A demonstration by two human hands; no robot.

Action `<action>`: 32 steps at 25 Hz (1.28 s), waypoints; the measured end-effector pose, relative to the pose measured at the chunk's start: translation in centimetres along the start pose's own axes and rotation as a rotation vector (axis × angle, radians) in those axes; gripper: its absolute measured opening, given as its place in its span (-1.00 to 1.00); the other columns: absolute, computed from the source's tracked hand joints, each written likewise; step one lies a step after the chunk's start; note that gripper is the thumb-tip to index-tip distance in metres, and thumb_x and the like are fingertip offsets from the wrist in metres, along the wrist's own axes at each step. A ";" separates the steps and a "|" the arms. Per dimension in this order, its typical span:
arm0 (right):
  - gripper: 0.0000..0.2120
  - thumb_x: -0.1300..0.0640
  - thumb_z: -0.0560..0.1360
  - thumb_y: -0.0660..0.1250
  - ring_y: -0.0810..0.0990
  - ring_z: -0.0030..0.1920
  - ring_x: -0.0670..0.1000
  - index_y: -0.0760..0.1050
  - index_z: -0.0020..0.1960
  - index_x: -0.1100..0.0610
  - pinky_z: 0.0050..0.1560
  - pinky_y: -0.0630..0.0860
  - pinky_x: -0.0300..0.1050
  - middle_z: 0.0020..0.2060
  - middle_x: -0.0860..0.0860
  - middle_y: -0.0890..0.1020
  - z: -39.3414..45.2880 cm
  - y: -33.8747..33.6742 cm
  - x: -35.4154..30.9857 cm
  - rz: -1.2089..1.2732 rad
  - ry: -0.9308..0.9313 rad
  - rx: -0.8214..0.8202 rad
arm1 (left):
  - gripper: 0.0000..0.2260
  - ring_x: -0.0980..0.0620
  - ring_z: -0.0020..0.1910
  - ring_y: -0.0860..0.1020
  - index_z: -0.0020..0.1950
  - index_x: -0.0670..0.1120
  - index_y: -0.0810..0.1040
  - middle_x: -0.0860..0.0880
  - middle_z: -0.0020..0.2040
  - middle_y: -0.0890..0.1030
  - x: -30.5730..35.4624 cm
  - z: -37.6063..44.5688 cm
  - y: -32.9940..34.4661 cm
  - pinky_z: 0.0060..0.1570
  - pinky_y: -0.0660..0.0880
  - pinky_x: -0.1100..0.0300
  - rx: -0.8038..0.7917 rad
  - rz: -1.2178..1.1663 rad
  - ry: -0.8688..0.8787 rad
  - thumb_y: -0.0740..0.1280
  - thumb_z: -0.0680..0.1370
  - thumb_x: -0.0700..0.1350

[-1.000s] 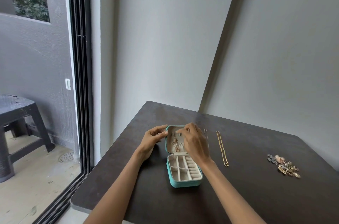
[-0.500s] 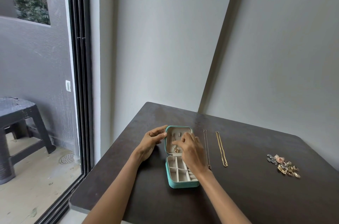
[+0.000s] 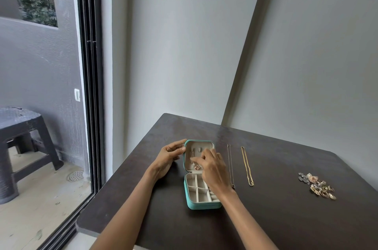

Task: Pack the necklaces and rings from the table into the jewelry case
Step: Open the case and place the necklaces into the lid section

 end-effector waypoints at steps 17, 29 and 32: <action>-0.56 0.38 0.19 0.48 0.36 -0.19 -0.05 0.64 -0.10 -0.09 -0.27 0.46 -0.18 -0.29 -0.10 0.46 -0.2 0.3 0.1 0.013 -0.001 -0.018 | -0.61 0.12 -0.05 0.52 0.06 0.10 0.67 0.06 0.00 0.67 0.2 0.0 0.1 -0.07 0.29 0.18 0.010 -0.020 0.004 0.50 0.24 0.07; -0.66 0.34 0.19 0.30 0.36 -0.18 -0.05 0.64 -0.26 -0.08 -0.26 0.43 -0.21 -0.33 -0.12 0.48 -0.5 0.3 -0.1 0.027 -0.044 -0.010 | -0.61 0.14 -0.04 0.54 0.07 0.06 0.66 0.08 -0.02 0.67 0.1 -0.1 0.1 -0.01 0.30 0.16 0.008 -0.024 0.007 0.49 0.25 0.05; -0.68 0.35 0.22 0.40 0.37 -0.19 -0.04 0.63 -0.29 -0.08 -0.27 0.44 -0.20 -0.34 -0.12 0.48 -0.5 0.4 -0.1 0.012 -0.053 -0.012 | -0.73 0.12 -0.03 0.54 0.03 0.09 0.68 0.10 -0.03 0.68 0.1 0.0 0.2 -0.01 0.30 0.15 0.018 -0.027 0.010 0.46 0.33 -0.04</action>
Point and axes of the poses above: each hand's wrist, its own z-axis towards the middle knuckle, its own y-axis out of the palm, x = y × z, the point moved 1 cm from there along z, towards the middle knuckle
